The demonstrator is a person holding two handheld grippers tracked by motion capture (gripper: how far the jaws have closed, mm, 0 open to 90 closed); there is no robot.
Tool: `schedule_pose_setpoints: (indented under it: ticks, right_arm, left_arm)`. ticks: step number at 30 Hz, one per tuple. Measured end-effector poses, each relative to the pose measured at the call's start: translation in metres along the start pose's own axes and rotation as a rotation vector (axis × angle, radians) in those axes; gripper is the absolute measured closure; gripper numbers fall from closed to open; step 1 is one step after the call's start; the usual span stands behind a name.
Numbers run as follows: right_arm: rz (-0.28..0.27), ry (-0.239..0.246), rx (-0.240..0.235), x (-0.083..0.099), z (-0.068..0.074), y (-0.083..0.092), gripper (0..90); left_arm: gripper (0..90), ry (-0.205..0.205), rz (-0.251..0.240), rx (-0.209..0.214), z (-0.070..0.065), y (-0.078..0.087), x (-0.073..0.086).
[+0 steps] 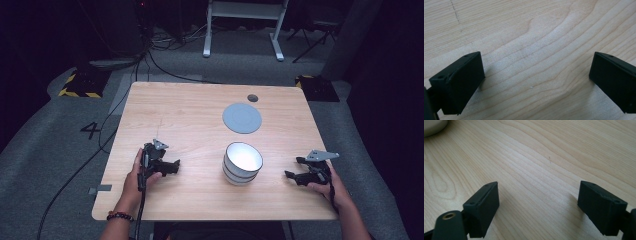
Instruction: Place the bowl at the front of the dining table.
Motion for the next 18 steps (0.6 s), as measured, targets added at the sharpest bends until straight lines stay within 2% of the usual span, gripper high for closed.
schedule_pose_setpoints:
  ticks: [18]
  right_arm:
    - [0.012, 0.010, -0.008, 0.0010, -0.0033, 0.0015, 16.5]
  left_arm:
    - [0.0, 0.002, -0.001, 0.000, -0.0003, 0.0002, 0.0004]
Point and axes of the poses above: each handheld gripper's, and its own axes: y roughly backward along the jaws, x roughly out of its underside, z roughly to its left, the point moved 9 cm from there along -y, roughly forward along the jaws, and after that the axes turned 10 degrees about -z, right-handed, at the moved point
